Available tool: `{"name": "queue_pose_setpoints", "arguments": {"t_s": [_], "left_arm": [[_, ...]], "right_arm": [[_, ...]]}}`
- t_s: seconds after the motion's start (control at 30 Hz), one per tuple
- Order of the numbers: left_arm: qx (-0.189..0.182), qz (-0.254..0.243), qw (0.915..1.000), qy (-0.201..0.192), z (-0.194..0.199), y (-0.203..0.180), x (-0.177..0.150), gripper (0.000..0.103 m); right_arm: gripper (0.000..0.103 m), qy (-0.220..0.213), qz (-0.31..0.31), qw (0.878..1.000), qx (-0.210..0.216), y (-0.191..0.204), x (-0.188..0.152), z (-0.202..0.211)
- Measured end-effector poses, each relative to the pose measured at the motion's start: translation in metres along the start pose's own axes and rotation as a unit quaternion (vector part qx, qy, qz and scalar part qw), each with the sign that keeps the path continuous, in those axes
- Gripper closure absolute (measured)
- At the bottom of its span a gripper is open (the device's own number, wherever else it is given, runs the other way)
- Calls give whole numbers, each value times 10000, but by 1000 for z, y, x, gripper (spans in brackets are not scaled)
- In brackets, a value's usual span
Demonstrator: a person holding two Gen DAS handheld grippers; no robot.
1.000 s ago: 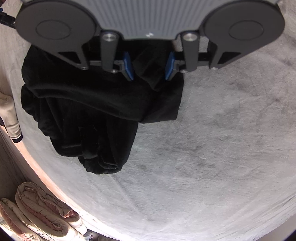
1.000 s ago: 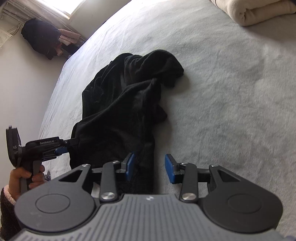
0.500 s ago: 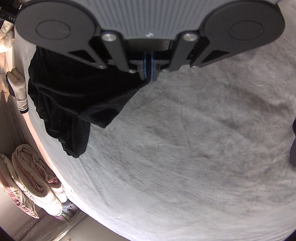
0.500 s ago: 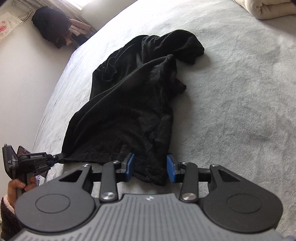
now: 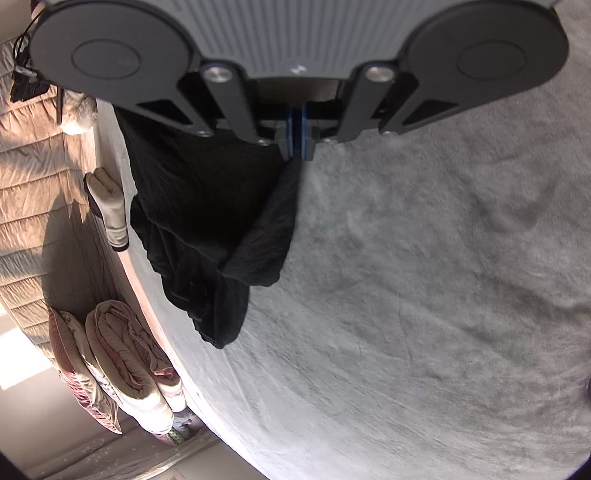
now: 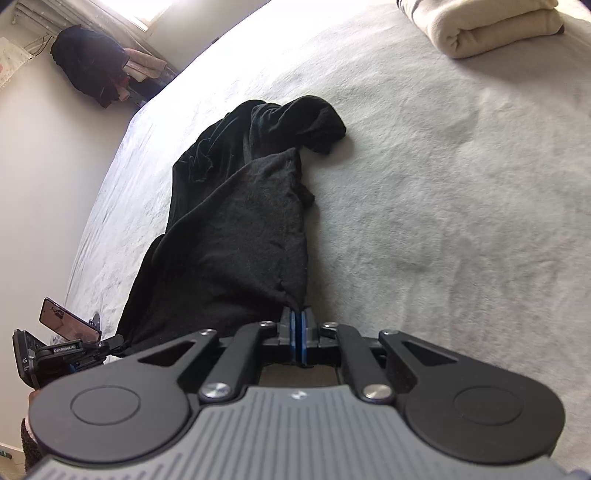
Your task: Fold clothes
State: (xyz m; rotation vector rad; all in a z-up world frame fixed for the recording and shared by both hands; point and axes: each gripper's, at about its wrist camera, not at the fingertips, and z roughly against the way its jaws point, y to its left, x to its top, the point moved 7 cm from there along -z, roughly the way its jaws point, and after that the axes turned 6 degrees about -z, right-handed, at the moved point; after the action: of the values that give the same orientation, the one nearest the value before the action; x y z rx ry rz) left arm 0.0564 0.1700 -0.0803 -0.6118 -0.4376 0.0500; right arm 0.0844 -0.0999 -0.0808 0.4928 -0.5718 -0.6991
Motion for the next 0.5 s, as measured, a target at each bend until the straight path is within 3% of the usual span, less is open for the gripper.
{"name": "queue_pose_setpoints", "arguments": {"t_s": [0.3, 0.5], "left_arm": [[-175, -537, 9970, 521, 16, -27, -80, 99], [-162, -621, 9956, 678, 22, -29, -114, 99]], "right_arm": [[99, 223, 141, 9991, -345, -24, -43, 51], [99, 433, 83, 9974, -579, -43, -73, 67]]}}
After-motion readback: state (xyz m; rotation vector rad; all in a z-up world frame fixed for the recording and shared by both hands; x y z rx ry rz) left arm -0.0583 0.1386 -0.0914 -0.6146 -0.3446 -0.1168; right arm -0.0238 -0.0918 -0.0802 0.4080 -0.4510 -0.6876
